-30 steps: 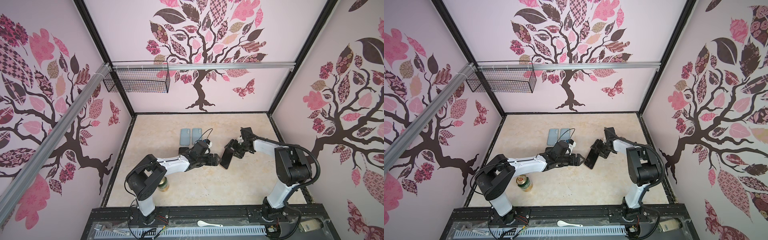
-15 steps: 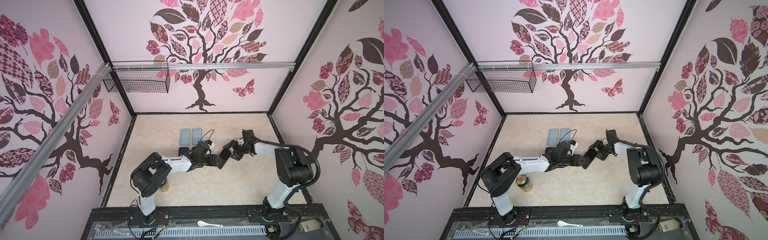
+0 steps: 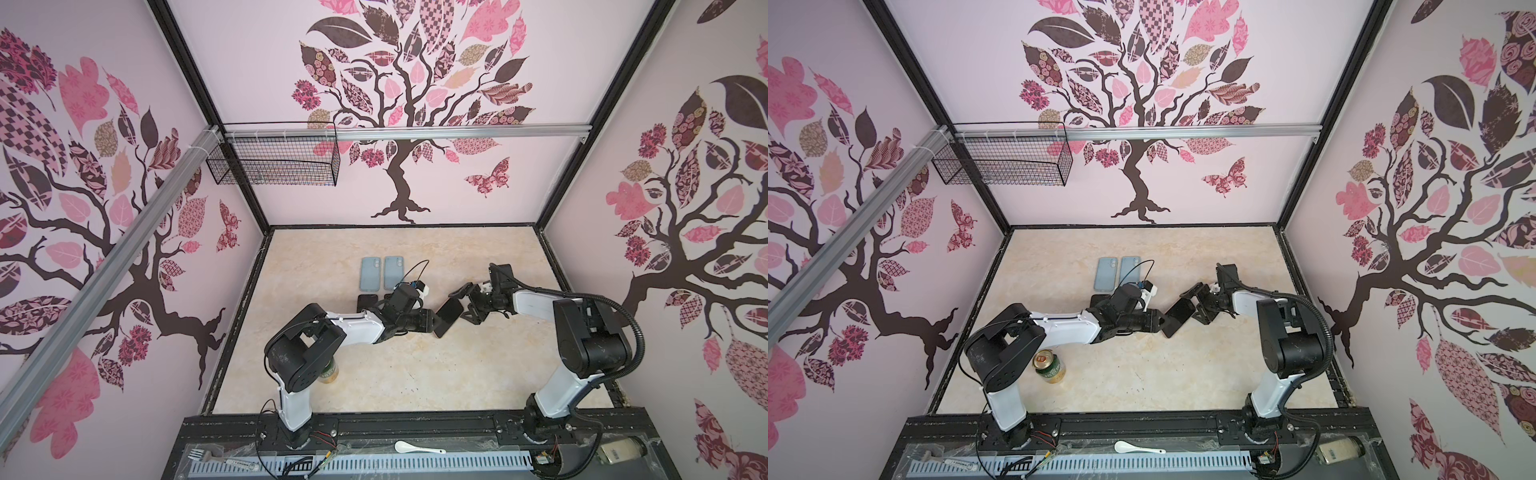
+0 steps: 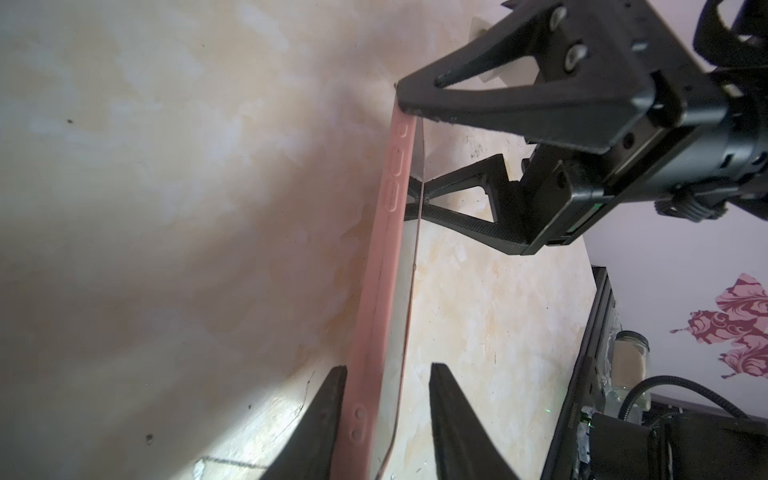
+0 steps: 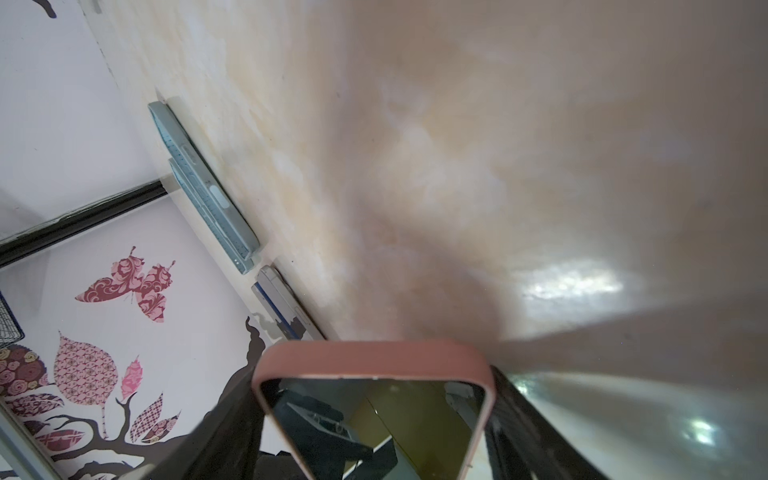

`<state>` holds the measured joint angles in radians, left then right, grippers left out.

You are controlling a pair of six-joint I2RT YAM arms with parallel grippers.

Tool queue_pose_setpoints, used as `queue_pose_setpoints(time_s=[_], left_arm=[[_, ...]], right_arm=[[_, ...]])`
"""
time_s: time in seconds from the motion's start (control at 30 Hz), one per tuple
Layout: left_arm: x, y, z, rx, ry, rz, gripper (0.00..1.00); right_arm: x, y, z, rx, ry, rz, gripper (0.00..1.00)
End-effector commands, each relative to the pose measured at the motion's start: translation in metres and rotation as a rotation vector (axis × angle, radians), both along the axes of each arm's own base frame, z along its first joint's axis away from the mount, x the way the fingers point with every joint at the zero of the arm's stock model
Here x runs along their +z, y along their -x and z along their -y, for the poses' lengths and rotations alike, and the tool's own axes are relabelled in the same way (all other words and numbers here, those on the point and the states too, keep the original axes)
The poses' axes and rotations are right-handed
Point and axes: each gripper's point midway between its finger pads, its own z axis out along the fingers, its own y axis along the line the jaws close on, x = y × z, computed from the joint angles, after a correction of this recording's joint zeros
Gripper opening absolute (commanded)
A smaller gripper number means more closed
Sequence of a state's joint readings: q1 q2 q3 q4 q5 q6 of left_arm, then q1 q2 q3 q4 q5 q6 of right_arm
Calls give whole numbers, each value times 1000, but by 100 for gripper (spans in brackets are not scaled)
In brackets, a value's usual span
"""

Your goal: Take the phone out of the phone case

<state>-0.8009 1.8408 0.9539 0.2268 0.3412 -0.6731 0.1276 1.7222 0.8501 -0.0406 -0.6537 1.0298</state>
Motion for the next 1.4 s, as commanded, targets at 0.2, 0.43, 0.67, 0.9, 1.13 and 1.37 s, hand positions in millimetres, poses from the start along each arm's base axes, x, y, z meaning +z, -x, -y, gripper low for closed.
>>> queue_pose_setpoints(time_s=[0.2, 0.43, 0.67, 0.9, 1.13, 1.37], left_arm=[[19, -5, 6, -3, 45, 51, 28], [21, -5, 4, -2, 40, 59, 19], [34, -5, 1, -5, 36, 90, 0], [68, -6, -17, 25, -2, 162, 0], [115, 1, -44, 20, -102, 242, 0], [152, 5, -90, 122, -122, 297, 0]], right_arm=[[35, -5, -10, -7, -110, 35, 44], [40, -5, -9, -10, -106, 46, 44], [48, -6, -5, -5, -66, 70, 46], [84, -13, 6, 7, 29, 220, 80], [168, -28, 26, 4, 208, 575, 99], [233, -25, 28, 8, 242, 920, 100]])
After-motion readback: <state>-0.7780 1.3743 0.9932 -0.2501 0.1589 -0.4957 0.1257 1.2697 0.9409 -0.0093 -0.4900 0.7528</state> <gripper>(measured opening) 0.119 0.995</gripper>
